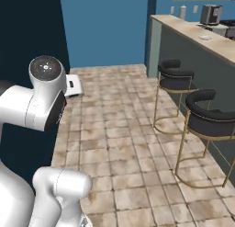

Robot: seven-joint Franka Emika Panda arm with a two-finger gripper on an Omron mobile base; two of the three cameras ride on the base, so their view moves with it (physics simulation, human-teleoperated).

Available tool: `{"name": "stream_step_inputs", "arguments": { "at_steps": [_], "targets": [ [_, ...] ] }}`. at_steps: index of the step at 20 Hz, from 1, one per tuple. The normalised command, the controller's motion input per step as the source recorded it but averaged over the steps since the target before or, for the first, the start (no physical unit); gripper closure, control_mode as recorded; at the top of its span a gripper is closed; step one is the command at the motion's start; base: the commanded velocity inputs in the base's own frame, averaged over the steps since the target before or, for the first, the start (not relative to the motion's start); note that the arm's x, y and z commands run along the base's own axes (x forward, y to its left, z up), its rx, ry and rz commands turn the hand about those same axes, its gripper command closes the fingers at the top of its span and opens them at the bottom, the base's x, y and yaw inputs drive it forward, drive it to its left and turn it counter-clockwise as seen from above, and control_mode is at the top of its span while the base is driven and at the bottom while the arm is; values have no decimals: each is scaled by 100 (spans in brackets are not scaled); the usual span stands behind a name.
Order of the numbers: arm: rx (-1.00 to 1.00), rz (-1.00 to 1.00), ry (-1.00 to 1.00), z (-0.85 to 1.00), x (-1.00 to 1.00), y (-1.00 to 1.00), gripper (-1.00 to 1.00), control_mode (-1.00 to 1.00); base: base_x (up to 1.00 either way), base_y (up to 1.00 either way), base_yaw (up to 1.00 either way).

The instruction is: Pick the cup of tea, navigate to the dining table, and place it on the saucer.

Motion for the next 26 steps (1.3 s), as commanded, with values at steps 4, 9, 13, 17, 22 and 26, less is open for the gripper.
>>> {"name": "stream_step_inputs", "arguments": {
  "at_steps": [4, 9, 13, 17, 22, 26],
  "targets": [
    [0, 0, 0, 0, 0, 0, 100, 100, 100, 95, -42],
    [0, 0, 0, 0, 0, 0, 100, 100, 100, 94, -38],
    [0, 0, 0, 0, 0, 0, 100, 100, 100, 93, -36],
    [0, 0, 0, 0, 0, 0, 100, 100, 100, 93, -34],
    [0, 0, 0, 0, 0, 0, 100, 100, 100, 95, -28],
    [0, 0, 0, 0, 0, 0, 100, 100, 100, 97, -31]
  ]
}}
